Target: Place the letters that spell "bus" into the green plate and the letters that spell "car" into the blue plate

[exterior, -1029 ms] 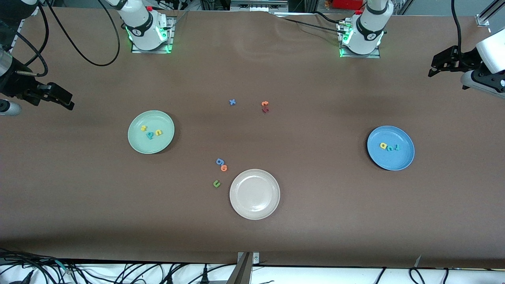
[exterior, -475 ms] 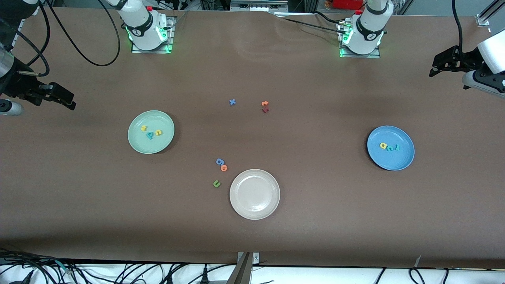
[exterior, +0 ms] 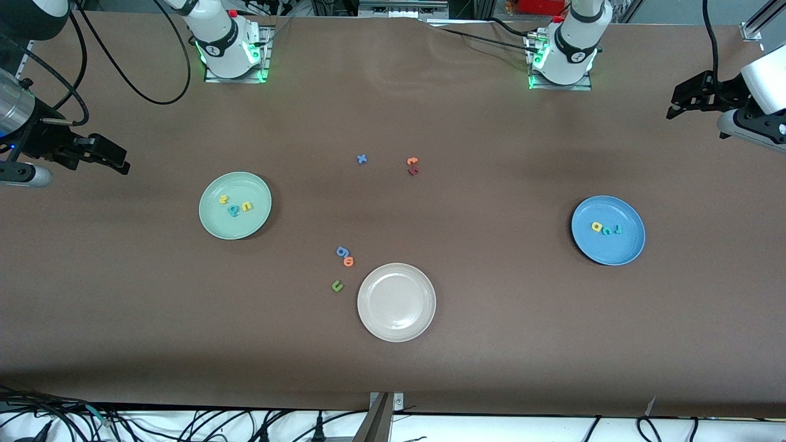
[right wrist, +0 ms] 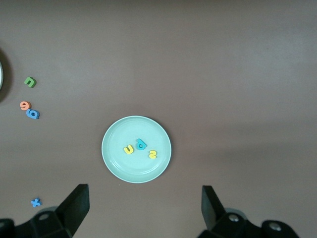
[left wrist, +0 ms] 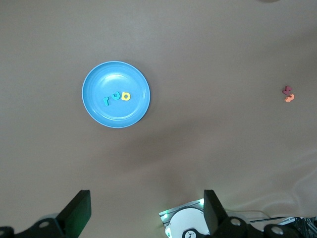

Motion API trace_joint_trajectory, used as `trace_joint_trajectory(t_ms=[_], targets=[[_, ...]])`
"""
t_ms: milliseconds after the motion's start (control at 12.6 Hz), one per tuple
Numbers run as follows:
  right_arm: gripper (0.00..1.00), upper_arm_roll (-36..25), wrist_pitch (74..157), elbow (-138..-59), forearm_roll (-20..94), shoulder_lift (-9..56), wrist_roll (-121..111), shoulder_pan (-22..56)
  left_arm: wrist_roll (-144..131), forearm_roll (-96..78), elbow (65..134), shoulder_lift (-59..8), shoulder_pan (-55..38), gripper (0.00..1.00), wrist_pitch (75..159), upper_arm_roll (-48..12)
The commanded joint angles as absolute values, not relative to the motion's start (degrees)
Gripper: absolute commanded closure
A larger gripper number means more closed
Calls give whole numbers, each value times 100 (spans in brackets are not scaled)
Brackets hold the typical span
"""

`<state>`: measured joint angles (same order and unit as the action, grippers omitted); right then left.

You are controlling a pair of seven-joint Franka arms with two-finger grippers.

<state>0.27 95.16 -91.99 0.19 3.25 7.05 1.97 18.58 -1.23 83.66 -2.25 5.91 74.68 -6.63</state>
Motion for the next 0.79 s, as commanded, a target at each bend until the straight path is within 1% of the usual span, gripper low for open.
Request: trace_joint_trajectory(t_ms=[0,712], targets=[[0,26,9457,-9079,114,360,615,193,1898,-132,8235,-255,615,0,7348,-659],[0,26,9448,-9079,123,369,545,185,1872,-149,8218,-246,589,0,7356,-677]])
